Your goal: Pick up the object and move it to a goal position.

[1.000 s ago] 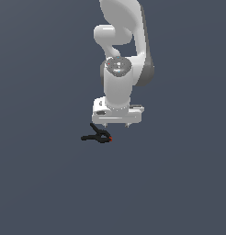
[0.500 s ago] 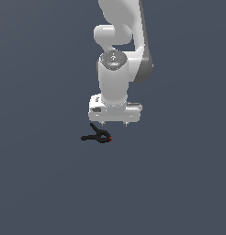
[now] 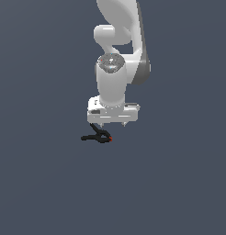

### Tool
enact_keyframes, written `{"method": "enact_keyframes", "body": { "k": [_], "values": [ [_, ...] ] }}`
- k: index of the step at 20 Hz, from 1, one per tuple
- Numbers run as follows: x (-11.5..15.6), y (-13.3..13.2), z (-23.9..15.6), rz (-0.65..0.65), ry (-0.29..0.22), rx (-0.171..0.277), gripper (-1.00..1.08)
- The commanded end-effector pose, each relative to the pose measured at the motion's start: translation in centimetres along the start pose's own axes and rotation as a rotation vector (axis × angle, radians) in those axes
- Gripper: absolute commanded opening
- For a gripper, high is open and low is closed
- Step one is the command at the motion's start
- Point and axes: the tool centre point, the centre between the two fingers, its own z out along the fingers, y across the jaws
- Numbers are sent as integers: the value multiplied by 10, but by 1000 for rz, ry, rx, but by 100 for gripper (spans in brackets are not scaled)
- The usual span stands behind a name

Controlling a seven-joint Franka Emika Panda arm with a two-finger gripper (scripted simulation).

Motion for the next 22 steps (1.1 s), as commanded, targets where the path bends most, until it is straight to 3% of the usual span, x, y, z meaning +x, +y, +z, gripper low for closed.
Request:
{"method": "enact_keyframes", "body": {
  "k": [1,22],
  "values": [
    [-1,3,4,-37,0,-2,100],
    [-14,43,49,-530,-4,-19,100]
  ]
}}
